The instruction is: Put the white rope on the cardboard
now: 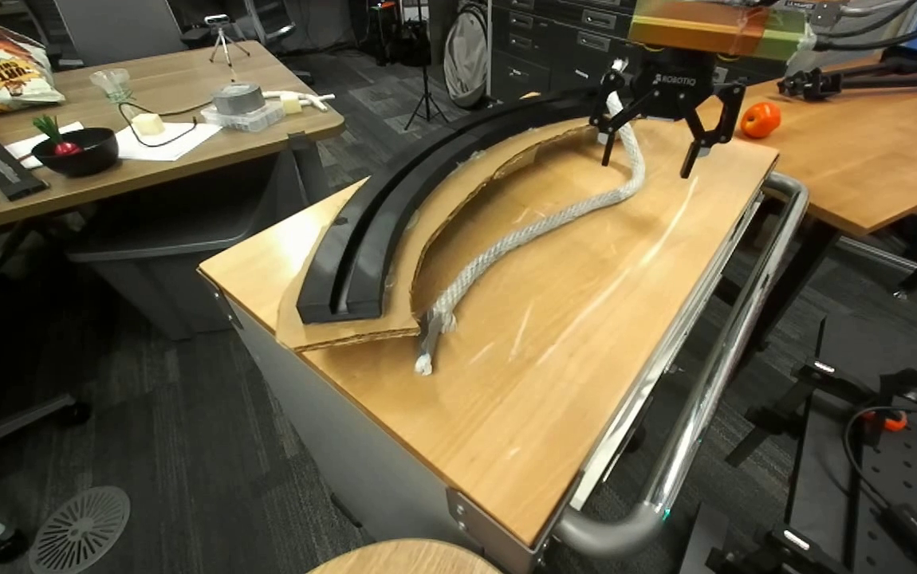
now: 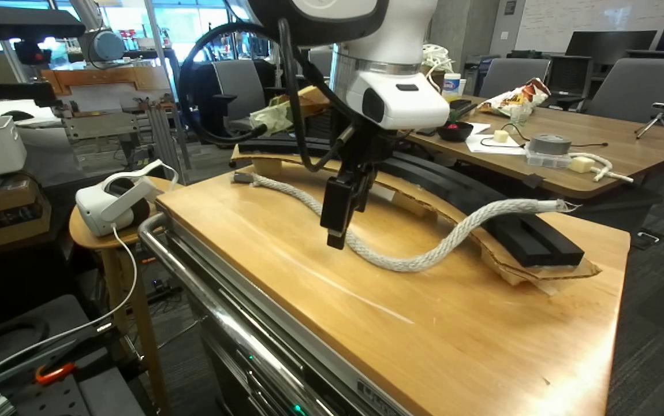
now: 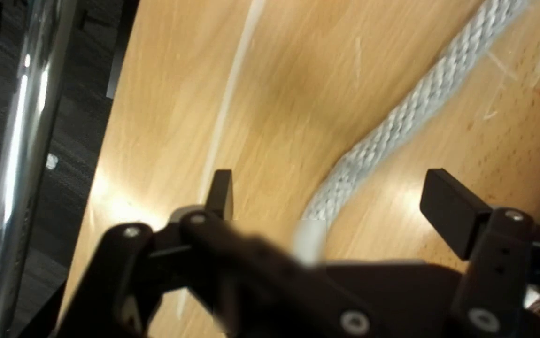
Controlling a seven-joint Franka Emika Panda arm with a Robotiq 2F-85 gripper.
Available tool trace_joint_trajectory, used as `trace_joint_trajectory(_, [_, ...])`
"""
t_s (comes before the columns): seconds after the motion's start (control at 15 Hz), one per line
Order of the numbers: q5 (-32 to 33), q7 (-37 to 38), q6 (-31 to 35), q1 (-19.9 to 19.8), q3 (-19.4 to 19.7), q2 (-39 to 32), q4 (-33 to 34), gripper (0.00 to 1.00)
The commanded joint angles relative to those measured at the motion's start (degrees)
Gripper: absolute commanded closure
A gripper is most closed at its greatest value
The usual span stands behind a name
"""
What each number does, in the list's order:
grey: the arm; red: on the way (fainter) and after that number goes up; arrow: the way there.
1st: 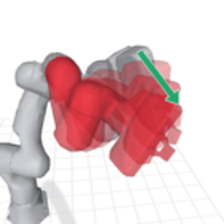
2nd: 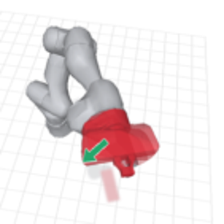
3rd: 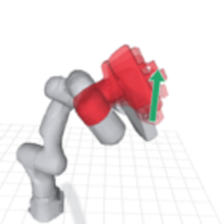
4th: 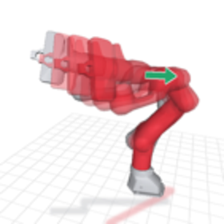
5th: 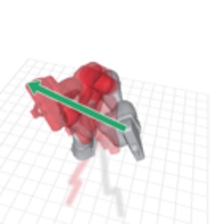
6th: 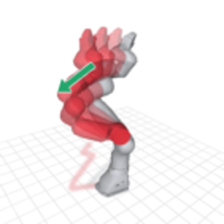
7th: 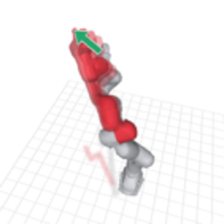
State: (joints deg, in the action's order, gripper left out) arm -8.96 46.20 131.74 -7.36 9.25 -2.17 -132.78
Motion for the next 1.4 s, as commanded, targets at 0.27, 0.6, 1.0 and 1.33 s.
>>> trace_joint_trajectory(0.27, [12.98,18.24,0.22,-0.13,-0.06,-0.05,0.26,0.00])
trace_joint_trajectory(0.6, [11.88,19.32,4.09,0.05,-0.10,-0.96,-0.22,0.00])
trace_joint_trajectory(1.0, [12.52,22.48,10.57,1.23,-0.58,-3.94,0.27,0.03])
trace_joint_trajectory(1.33, [13.24,22.53,9.97,2.89,-0.82,-5.36,0.02,0.25])
